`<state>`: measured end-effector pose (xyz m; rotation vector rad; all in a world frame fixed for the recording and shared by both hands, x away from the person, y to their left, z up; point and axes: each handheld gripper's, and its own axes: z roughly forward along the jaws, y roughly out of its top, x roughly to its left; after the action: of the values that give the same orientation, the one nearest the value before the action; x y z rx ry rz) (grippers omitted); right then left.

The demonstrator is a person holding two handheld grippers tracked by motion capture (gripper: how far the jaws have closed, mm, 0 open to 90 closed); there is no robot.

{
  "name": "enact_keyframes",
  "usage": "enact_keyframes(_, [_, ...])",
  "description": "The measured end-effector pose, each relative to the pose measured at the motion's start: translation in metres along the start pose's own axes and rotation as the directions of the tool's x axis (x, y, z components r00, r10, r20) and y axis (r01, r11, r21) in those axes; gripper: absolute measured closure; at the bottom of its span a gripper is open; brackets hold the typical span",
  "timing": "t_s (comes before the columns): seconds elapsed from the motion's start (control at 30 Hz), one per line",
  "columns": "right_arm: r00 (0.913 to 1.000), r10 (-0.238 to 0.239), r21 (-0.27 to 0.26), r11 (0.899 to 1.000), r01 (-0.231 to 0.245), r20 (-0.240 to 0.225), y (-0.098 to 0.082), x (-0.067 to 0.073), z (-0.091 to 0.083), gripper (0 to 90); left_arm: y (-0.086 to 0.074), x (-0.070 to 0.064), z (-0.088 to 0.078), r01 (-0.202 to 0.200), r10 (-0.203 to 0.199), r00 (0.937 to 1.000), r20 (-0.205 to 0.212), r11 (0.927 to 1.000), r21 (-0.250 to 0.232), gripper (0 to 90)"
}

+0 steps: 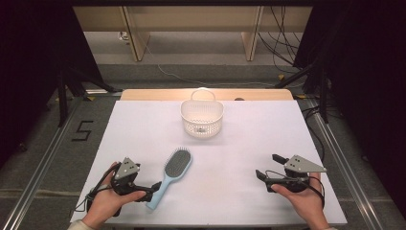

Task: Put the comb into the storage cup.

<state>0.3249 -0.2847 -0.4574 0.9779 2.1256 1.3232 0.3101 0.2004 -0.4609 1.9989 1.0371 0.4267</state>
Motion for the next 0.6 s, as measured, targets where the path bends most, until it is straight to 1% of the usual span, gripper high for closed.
enact_keyframes(0.03, [1.0, 0.001, 0.003, 1.0, -0.001, 0.002, 0.0, 0.0, 0.0, 14.8, 0.001, -0.002, 0.001, -0.001, 0.001, 1.0, -0.002, 1.0, 0.009, 0.0])
enact_keyframes(0.07, [1.0, 0.005, 0.003, 1.0, -0.005, 0.004, 0.0, 0.0, 0.0, 14.9, 0.003, -0.006, 0.003, -0.01, 0.01, 0.9999, 0.005, 0.9992, 0.038, 0.0])
enact_keyframes(0.1, [1.0, 0.006, 0.007, 1.0, -0.006, 0.007, -0.001, 0.0, 0.0, 14.9, 0.003, -0.009, 0.005, -0.013, 0.013, 0.9999, 0.008, 0.9986, 0.051, 0.0])
enact_keyframes(0.13, [0.9999, 0.008, 0.008, 1.0, -0.008, 0.008, -0.001, -0.001, 0.001, 14.9, 0.004, -0.011, 0.007, -0.023, 0.022, 0.9997, 0.012, 0.9979, 0.06, 0.0])
enact_keyframes(0.17, [0.9999, 0.01, 0.007, 1.0, -0.01, 0.008, -0.001, -0.001, 0.001, 14.9, 0.004, -0.011, 0.007, -0.023, 0.022, 0.9997, 0.012, 0.9979, 0.06, 0.0])
enact_keyframes(0.2, [0.9999, 0.009, 0.007, 1.0, -0.009, 0.01, -0.001, -0.001, 0.001, 15.0, 0.006, -0.014, 0.009, -0.034, 0.033, 0.9994, 0.008, 0.996, 0.082, 0.1])
enact_keyframes(0.23, [0.9999, 0.009, 0.007, 1.0, -0.009, 0.01, -0.001, -0.001, 0.001, 15.0, 0.006, -0.016, 0.011, -0.036, 0.035, 0.9994, 0.005, 0.995, 0.093, 0.1])
enact_keyframes(0.27, [0.9999, 0.011, 0.008, 1.0, -0.011, 0.01, -0.001, -0.001, 0.001, 15.0, 0.008, -0.018, 0.013, -0.035, 0.035, 0.9994, 0.001, 0.994, 0.104, 3.2])
enact_keyframes(0.3, [0.9999, 0.011, 0.008, 1.0, -0.011, 0.01, -0.001, -0.001, 0.001, 15.0, 0.009, -0.019, 0.015, -0.033, 0.034, 0.9994, -0.007, 0.9933, 0.111, 3.2])
enact_keyframes(0.33, [0.9999, 0.011, 0.008, 1.0, -0.011, 0.01, -0.001, -0.001, 0.001, 15.1, 0.01, -0.021, 0.018, -0.031, 0.034, 0.9993, -0.017, 0.9894, 0.142, 5.4])
enact_keyframes(0.37, [0.9999, 0.012, 0.007, 1.0, -0.012, 0.01, -0.001, -0.001, 0.001, 15.1, 0.011, -0.021, 0.021, -0.037, 0.04, 0.999, -0.019, 0.986, 0.163, 7.1])
enact_keyframes(0.4, [0.9999, 0.013, 0.006, 1.0, -0.013, 0.009, -0.001, -0.001, 0.0, 15.2, 0.011, -0.022, 0.024, -0.035, 0.039, 0.9991, -0.018, 0.9839, 0.176, 7.7])
enact_keyframes(0.43, [0.9999, 0.013, 0.006, 1.0, -0.013, 0.01, -0.001, -0.001, 0.0, 15.2, 0.012, -0.023, 0.028, -0.028, 0.033, 0.9992, -0.022, 0.9792, 0.201, 9.3])
enact_keyframes(0.47, [0.9999, 0.012, 0.005, 1.0, -0.012, 0.01, -0.001, -0.001, 0.0, 15.2, 0.012, -0.024, 0.031, -0.037, 0.044, 0.9986, -0.028, 0.9748, 0.22, 12.0])
enact_keyframes(0.5, [0.9998, 0.015, 0.004, 1.0, -0.015, 0.01, -0.001, -0.001, 0.0, 15.2, 0.014, -0.025, 0.036, -0.032, 0.041, 0.9987, -0.032, 0.9691, 0.245, 14.0])
enact_keyframes(0.53, [0.9999, 0.014, 0.004, 1.0, -0.014, 0.01, -0.001, -0.001, 0.0, 15.2, 0.014, -0.025, 0.036, -0.032, 0.041, 0.9987, -0.032, 0.9691, 0.245, 14.5])
enact_keyframes(0.6, [0.9998, 0.015, 0.004, 1.0, -0.015, 0.009, -0.001, -0.001, 0.001, 15.3, 0.017, -0.026, 0.041, -0.031, 0.041, 0.9987, -0.031, 0.962, 0.271, 15.0])
